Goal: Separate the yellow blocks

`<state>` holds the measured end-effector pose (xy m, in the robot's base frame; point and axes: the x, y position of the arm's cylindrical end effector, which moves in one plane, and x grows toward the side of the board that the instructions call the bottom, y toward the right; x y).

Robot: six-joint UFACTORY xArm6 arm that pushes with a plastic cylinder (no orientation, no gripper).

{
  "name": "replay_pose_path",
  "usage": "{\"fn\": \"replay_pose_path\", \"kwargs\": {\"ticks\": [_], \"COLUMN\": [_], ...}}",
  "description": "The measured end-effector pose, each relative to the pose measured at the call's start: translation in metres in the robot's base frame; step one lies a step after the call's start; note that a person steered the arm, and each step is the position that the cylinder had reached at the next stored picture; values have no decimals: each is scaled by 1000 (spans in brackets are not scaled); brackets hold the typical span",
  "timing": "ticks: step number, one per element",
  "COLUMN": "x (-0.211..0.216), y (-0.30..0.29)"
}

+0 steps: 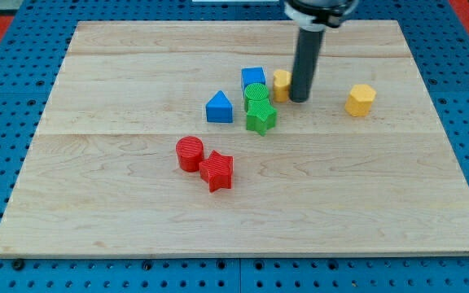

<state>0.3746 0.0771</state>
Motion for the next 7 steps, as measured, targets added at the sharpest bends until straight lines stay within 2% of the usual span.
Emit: {"fn": "replay_pose_path", "kwargs": {"ticks": [1, 3, 6, 7], "x": [-2, -21, -21, -21], "y": [30, 39, 78, 118]}}
